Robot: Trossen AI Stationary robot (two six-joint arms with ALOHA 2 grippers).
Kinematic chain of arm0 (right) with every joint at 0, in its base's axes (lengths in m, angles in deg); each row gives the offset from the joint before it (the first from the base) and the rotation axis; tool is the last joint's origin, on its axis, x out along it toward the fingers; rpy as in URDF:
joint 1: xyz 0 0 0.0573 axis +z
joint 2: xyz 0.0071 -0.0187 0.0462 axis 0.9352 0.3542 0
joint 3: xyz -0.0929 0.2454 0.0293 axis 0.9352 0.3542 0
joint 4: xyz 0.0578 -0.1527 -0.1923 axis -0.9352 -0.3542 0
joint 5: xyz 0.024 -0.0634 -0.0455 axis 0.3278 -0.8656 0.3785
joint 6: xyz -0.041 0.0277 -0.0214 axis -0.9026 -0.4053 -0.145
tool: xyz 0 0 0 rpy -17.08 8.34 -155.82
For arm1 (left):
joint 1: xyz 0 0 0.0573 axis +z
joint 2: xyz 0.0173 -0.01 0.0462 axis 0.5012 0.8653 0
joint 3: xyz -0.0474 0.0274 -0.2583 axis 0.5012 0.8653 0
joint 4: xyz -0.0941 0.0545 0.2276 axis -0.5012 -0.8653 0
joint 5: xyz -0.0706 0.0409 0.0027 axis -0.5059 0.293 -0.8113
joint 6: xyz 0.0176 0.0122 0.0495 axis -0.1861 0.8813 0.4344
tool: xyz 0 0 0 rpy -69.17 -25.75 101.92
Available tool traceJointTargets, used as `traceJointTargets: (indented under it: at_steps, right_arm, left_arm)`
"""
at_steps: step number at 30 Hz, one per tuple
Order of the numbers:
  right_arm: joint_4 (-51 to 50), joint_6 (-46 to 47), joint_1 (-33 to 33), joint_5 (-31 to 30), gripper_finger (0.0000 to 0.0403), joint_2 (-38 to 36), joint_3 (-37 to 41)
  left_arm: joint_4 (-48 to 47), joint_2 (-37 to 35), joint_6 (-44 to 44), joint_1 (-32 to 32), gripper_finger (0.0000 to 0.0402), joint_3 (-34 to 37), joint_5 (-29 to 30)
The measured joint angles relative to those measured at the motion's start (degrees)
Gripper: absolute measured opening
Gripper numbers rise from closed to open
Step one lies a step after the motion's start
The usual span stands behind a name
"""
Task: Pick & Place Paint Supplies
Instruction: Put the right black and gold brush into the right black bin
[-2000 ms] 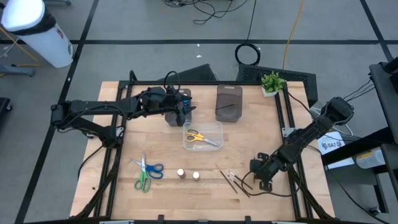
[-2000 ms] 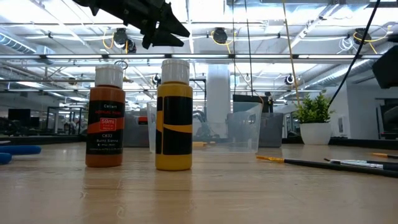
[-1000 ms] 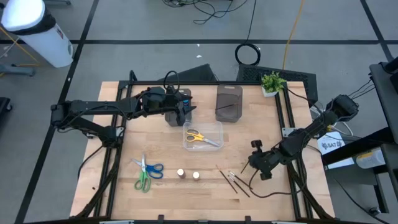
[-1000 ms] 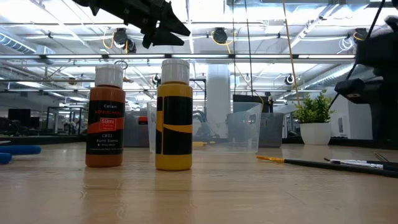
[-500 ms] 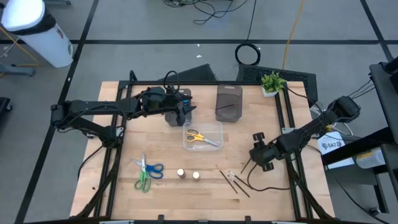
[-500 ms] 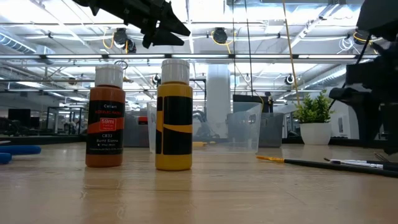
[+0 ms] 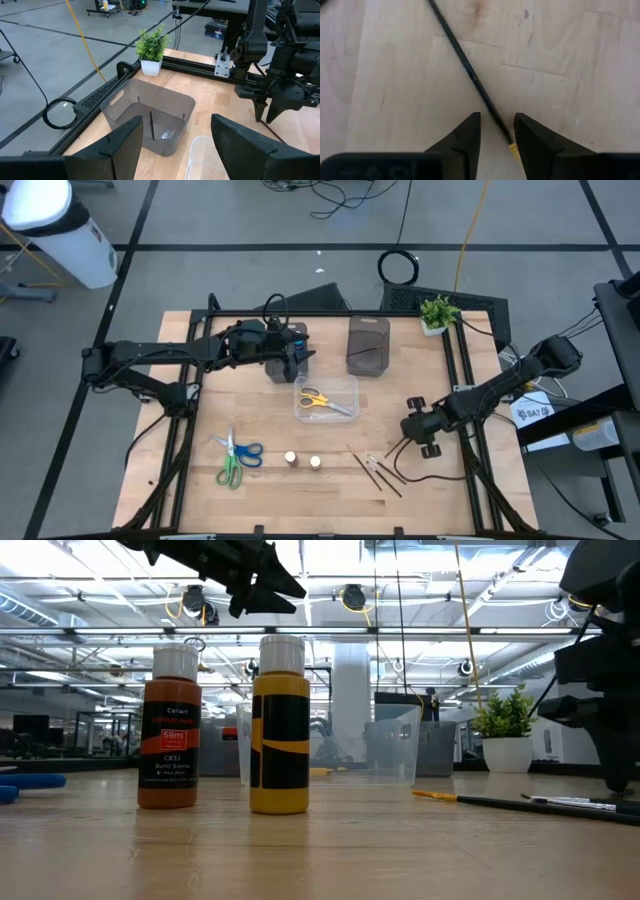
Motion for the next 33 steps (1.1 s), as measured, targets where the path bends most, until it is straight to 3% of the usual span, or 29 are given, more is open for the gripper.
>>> traceJointTargets:
  at_steps: [16, 23, 33]
  right_arm:
    - [0.8, 0.4, 3.7, -0.9, 0.0067, 8.9, 0.1]
    - [2.2, 0.7, 3.8, -0.7, 0.0016, 10.7, -0.1]
    - [7.3, 8.3, 3.1, -6.2, 0.0003, 11.2, 0.3]
  left_arm:
    - [-0.1, 0.0, -0.2, 0.0, 0.0244, 0.0, 0.0]
    - [-0.4, 0.0, -0.2, 0.0, 0.0244, 0.0, 0.0]
    - [-0.3, 0.0, -0.1, 0.0, 0.0244, 0.0, 0.0]
